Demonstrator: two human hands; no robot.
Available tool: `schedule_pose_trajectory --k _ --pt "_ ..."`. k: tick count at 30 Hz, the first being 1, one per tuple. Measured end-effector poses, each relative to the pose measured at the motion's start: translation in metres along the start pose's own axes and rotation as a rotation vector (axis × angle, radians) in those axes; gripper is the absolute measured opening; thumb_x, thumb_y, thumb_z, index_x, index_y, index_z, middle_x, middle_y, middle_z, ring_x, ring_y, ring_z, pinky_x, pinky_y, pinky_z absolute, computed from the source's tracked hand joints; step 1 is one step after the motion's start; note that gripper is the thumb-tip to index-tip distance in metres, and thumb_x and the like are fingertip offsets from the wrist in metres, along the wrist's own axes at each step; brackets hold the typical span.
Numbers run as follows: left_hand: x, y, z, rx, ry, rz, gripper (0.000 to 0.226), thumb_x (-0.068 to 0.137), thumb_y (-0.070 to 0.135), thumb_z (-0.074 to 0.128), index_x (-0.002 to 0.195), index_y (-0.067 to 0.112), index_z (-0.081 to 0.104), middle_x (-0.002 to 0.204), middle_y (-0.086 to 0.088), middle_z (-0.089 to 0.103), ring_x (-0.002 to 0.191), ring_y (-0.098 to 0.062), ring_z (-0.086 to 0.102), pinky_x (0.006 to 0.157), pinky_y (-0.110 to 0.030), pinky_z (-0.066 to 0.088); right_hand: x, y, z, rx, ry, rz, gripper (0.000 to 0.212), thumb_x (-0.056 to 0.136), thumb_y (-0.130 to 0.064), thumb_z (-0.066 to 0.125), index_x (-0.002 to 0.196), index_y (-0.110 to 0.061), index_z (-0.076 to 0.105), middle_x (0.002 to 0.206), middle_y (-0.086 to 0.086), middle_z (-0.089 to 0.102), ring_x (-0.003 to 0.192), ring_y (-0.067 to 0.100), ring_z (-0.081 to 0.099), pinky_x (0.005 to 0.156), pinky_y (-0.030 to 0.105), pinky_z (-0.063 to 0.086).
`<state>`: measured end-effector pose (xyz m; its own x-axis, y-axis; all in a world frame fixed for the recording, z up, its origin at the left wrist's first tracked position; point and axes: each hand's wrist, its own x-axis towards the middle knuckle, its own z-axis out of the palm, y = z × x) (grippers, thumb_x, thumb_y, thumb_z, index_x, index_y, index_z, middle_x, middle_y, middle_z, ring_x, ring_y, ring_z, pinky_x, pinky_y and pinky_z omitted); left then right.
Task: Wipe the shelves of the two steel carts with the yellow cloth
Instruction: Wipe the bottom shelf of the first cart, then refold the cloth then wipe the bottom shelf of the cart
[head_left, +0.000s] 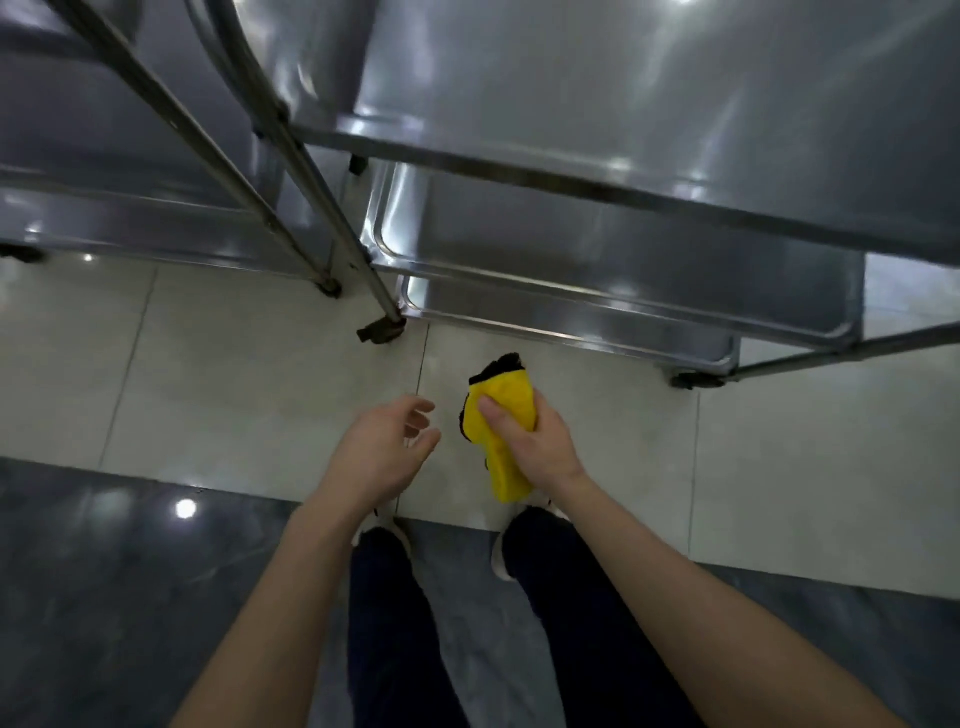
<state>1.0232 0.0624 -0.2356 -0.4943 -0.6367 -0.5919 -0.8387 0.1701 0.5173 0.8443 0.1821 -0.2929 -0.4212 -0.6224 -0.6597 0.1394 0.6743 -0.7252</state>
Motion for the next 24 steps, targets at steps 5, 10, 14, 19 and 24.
schedule_pose_trajectory --k 5,10,14,19,24 --pt "-0.065 0.096 -0.026 -0.099 0.088 0.030 0.023 0.109 0.033 0.062 0.128 0.026 0.071 0.110 0.009 0.076 0.100 -0.009 0.071 0.096 -0.038 0.059 -0.068 -0.064 -0.063 0.016 -0.141 -0.049 0.087 0.066 -0.088 0.072 0.131 -0.030 0.067 0.120 0.000 0.076 0.109 0.026 0.073 0.099 0.056 0.060" --pt "-0.115 0.174 -0.021 -0.364 0.047 0.044 0.029 0.111 0.039 0.056 0.115 0.018 0.075 0.100 0.005 0.081 0.093 -0.010 0.076 0.094 -0.041 0.062 -0.120 -0.087 -0.117 0.105 -0.169 -0.143 0.075 0.074 -0.084 0.066 0.121 -0.027 0.071 0.112 0.003 0.078 0.104 0.026 0.075 0.100 0.057 0.059" --pt "-0.152 0.225 0.009 -0.479 0.050 0.122 0.025 0.112 0.018 0.055 0.130 0.012 0.071 0.107 -0.002 0.080 0.093 -0.008 0.077 0.083 -0.030 0.062 -0.163 -0.079 -0.165 0.234 -0.233 -0.187 0.078 0.080 -0.085 0.060 0.125 -0.024 0.076 0.118 0.001 0.080 0.112 0.022 0.076 0.108 0.051 0.055" --pt "-0.207 0.290 0.068 -0.653 0.066 0.202 0.018 0.107 0.016 0.067 0.124 0.010 0.069 0.110 -0.017 0.075 0.096 -0.029 0.076 0.086 -0.048 0.066 -0.229 -0.055 -0.233 0.417 -0.309 -0.236 0.072 0.101 -0.073 0.049 0.142 -0.017 0.068 0.144 0.013 0.068 0.137 0.034 0.063 0.119 0.055 0.044" --pt "-0.237 0.374 0.118 -0.681 0.036 0.262 0.021 0.099 0.012 0.078 0.119 0.010 0.071 0.107 -0.012 0.075 0.087 -0.022 0.079 0.077 -0.041 0.067 -0.277 -0.036 -0.310 0.560 -0.246 -0.233 0.067 0.101 -0.070 0.051 0.132 -0.015 0.075 0.139 0.018 0.070 0.133 0.035 0.065 0.109 0.046 0.055"
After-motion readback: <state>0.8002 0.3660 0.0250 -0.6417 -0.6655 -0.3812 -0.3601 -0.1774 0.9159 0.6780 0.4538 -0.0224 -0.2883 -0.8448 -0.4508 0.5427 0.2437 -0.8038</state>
